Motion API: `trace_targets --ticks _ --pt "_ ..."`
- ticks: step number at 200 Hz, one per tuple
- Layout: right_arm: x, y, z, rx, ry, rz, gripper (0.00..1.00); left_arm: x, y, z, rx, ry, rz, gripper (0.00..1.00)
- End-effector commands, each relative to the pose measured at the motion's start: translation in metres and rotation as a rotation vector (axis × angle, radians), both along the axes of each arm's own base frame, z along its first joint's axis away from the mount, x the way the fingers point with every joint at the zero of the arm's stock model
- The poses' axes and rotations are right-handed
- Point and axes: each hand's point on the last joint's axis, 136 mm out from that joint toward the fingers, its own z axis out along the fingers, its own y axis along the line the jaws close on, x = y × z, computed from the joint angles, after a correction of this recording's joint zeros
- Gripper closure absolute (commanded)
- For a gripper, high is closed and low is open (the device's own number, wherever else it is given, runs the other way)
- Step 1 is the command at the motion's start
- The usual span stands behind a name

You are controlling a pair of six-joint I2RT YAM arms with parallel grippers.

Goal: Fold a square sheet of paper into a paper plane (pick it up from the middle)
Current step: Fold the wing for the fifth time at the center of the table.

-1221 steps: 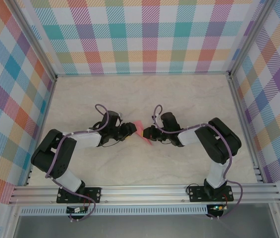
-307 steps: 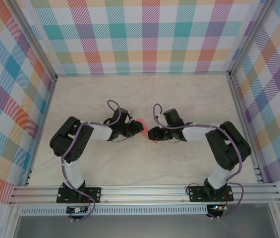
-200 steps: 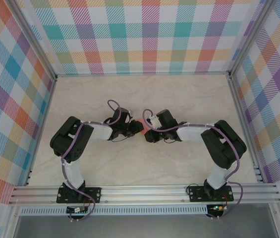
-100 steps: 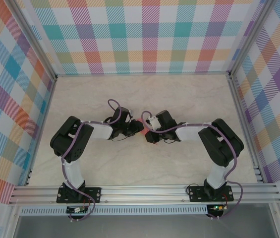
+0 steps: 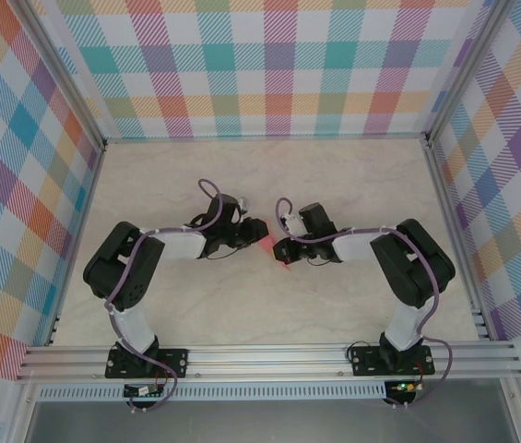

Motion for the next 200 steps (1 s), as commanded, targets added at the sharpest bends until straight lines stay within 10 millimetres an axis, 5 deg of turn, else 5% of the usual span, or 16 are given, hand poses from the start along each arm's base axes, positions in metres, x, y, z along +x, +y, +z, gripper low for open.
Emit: trace_targets --ticks 1,200 --pt "-0.005 0.005 0.006 0.119 0.099 -0.007 1.0 -0.009 -0.004 0.006 -0.025 -0.036 -0.043 0.7" --pt "-0.003 -0.001 -0.01 0.21 0.401 -0.141 1.0 -0.027 -0.007 -0.018 -0.06 -0.017 -0.101 0.7"
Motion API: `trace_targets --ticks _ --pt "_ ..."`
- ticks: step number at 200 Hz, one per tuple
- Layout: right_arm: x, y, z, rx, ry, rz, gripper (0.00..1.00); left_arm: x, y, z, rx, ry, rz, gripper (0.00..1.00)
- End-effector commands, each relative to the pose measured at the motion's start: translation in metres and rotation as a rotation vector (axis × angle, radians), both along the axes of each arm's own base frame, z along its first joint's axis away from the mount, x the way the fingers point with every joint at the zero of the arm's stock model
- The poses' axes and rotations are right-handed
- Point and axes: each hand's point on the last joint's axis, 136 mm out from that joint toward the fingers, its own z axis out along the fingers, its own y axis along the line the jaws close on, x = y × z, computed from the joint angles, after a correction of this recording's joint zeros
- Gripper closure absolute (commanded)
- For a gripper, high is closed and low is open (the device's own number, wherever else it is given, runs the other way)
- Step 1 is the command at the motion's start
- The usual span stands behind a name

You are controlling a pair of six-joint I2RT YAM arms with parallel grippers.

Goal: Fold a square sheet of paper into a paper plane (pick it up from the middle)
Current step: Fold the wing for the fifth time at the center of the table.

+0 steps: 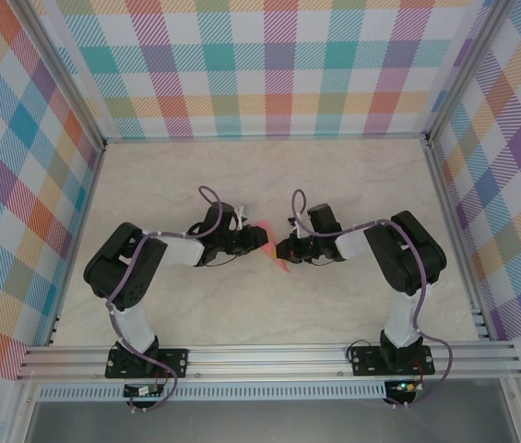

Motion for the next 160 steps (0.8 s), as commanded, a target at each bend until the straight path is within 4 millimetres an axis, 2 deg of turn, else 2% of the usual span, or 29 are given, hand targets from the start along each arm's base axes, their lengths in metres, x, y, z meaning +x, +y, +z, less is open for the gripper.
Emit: trace_targets --ticks 1,160 --pt "0.001 0.001 -0.001 0.026 0.039 -0.01 1.0 -0.007 -0.005 -0.005 -0.008 -0.015 -0.037 0.7" --pt "-0.002 -0.004 -0.019 -0.033 0.145 -0.048 1.0 -0.006 -0.002 -0.029 0.051 0.034 -0.013 0.73"
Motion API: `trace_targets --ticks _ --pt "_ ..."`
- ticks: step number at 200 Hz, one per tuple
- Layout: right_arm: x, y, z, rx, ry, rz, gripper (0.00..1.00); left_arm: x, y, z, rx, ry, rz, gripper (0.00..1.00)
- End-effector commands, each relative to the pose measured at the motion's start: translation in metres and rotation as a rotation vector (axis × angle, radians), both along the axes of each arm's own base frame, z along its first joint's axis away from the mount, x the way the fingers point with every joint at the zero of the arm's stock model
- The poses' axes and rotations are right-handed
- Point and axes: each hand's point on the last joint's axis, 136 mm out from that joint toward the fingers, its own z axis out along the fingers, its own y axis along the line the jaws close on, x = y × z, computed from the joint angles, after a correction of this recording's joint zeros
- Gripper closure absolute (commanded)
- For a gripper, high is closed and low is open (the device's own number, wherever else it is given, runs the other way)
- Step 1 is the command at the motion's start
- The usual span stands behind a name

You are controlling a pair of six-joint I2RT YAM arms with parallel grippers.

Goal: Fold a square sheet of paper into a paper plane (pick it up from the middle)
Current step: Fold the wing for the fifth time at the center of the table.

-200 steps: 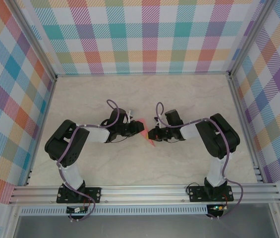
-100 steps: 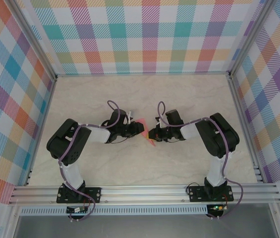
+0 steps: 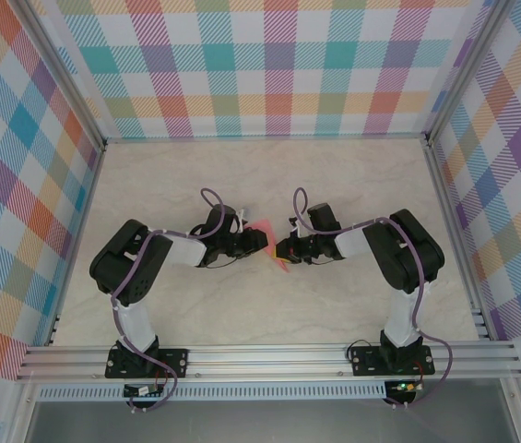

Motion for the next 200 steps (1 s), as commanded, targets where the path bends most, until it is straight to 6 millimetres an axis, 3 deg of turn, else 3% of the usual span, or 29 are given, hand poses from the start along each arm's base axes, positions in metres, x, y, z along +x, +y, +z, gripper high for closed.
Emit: trace_targets --ticks 1,110,200 --pt "-0.002 -0.005 -0.015 -0.038 0.055 -0.013 1.0 -0.005 -0.002 -0.012 0.033 0.01 -0.015 0.73" --pt "-0.004 -0.006 -0.018 -0.058 0.071 -0.004 1.0 -0.004 0.005 -0.029 0.113 0.086 0.023 0.75" --pt "0.0 -0.003 0.008 -0.056 0.047 0.02 0.92 -0.009 0.017 -0.048 0.218 0.212 0.065 0.76"
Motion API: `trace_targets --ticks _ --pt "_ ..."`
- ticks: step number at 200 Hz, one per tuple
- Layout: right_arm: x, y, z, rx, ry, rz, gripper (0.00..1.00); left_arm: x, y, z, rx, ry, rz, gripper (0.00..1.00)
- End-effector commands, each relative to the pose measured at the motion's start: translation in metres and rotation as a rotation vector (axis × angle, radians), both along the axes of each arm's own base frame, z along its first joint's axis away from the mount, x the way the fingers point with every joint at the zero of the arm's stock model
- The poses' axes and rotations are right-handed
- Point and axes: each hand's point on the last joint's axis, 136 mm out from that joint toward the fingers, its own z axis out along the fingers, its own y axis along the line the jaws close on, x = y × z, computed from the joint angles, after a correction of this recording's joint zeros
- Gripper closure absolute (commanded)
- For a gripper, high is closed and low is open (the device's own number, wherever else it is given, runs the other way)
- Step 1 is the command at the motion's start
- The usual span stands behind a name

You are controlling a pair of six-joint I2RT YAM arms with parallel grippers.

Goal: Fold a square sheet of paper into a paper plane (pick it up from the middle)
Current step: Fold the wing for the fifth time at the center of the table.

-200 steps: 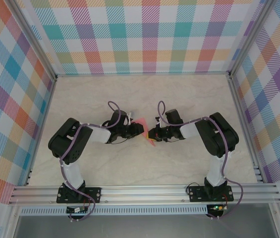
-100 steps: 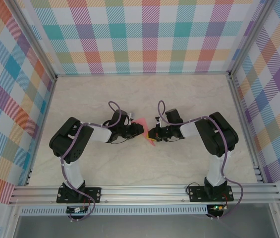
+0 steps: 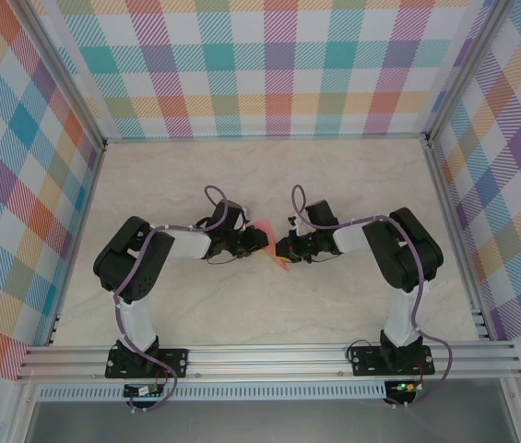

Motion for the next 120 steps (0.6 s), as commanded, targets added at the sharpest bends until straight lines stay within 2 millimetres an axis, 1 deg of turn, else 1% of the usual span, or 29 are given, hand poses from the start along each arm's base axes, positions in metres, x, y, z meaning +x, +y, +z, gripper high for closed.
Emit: trace_targets --ticks 1,37,74,95,120 --pt "-0.001 -0.004 0.008 -0.021 -0.008 0.01 0.92 -0.013 0.016 -0.037 0.125 0.106 0.037 0.76" --pt "-0.007 -0.007 0.013 -0.032 -0.005 0.009 0.88 -0.013 0.016 -0.042 0.135 0.128 0.041 0.76" --pt "-0.015 -0.013 0.015 -0.041 0.013 0.006 0.87 -0.012 0.015 -0.041 0.133 0.126 0.036 0.76" --pt "-0.021 -0.015 0.01 -0.055 0.035 0.009 0.87 -0.012 0.014 -0.04 0.13 0.125 0.034 0.76" --pt "-0.024 -0.018 0.0 -0.075 0.068 0.009 0.9 -0.012 0.014 -0.038 0.129 0.125 0.034 0.76"
